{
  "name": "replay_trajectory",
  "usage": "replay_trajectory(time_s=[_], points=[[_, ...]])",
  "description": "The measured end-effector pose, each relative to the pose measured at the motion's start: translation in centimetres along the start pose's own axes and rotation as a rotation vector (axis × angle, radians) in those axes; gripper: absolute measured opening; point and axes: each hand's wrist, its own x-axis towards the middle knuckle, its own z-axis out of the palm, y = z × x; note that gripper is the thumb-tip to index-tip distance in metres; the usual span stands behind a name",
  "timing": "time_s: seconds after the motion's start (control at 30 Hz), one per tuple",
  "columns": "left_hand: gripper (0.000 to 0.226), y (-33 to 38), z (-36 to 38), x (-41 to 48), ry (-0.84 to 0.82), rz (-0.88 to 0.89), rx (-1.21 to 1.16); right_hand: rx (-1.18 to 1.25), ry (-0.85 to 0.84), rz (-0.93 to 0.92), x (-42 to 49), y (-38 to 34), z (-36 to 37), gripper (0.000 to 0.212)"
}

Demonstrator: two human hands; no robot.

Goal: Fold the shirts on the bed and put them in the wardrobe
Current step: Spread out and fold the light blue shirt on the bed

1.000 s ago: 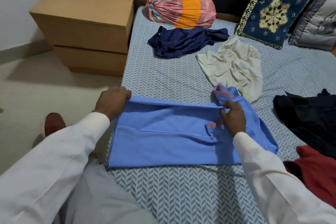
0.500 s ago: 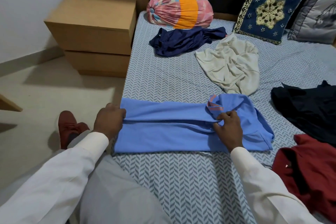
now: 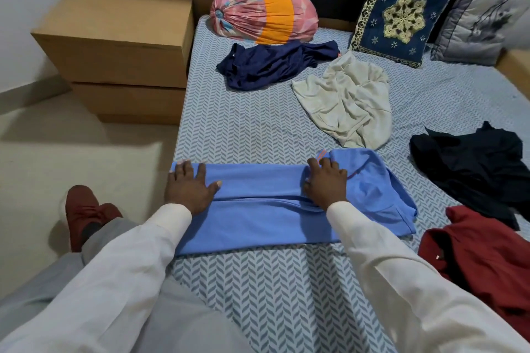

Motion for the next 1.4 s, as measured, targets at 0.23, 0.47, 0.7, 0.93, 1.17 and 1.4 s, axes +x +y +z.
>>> replay_trajectory(time_s=[0.23, 0.47, 0.7, 0.93, 1.17, 1.4], points=[[0.079, 8.0, 0.0, -0.7, 0.050, 0.378, -0.136, 0.382, 0.027, 0.173, 1.5, 2.0, -0.5, 0.031], [0.104, 11.5, 2.8, -1.1, -0.078, 0.271, 0.073, 1.038, 0.445, 0.899, -6.0, 7.0, -1.3, 0.057], [0.106, 11.1, 2.9, -1.7, -0.102, 0.216, 0.060, 0.590, 0.395, 0.801, -1.1, 9.3, -2.5, 0.070], [0.107, 11.6, 2.2, -1.7, -0.161, 0.195, 0.077, 0.509, -0.180, 0.577, 5.5, 9.7, -4.3, 0.056], [0.108, 11.7, 1.6, -1.9, -0.190, 0.186, 0.077, 1.010, 0.055, 0.834, 6.1, 10.2, -3.3, 0.038], [0.108, 11.8, 1.2, -2.0, -0.212, 0.180, 0.080, 0.568, 0.084, 0.758, 0.4, 12.9, -0.8, 0.063]])
